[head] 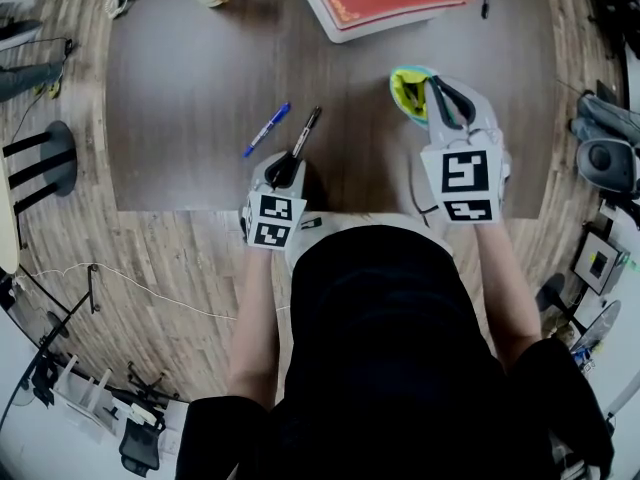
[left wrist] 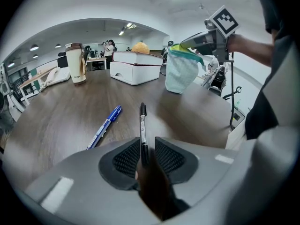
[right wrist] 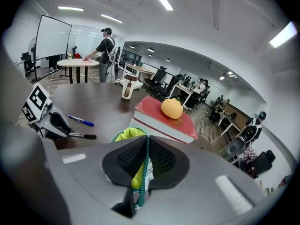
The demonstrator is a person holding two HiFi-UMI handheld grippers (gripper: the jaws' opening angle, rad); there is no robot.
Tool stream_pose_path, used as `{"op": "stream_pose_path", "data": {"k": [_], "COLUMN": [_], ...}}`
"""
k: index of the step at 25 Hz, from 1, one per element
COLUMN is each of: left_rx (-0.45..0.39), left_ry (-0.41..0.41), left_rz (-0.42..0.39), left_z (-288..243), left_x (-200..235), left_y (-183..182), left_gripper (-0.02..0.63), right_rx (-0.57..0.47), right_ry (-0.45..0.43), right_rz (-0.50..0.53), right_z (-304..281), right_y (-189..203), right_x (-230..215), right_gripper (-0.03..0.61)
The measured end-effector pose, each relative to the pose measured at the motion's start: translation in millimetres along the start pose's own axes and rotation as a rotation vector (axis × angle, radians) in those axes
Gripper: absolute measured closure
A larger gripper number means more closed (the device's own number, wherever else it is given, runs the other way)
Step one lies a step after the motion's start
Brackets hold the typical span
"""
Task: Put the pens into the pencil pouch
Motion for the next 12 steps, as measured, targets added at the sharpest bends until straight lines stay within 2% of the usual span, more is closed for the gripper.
{"op": "stream_pose_path", "data": {"k": [12], "left_rx": [-0.007], "left_ry": [-0.036], "left_rz": [-0.037], "left_z": [-5.9], "left_x": [0.7], "left_y": [11.0], "left_gripper": [0.558], "right_rx": [0.005], "right_ry": [0.005], "right_rz": [-0.015], "right_z": [0.8], "right_y": [-1.2], "right_x": [0.8], "right_gripper": [0.557]}}
Point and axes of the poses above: the fingertips, and each gripper's own axes: z backward along the fingers, x to its left, y out of its underside, the point moved 5 cm from there along z, backward along the fingers, and after that the axes turned 10 degrees about x, right-handed, at the moved point
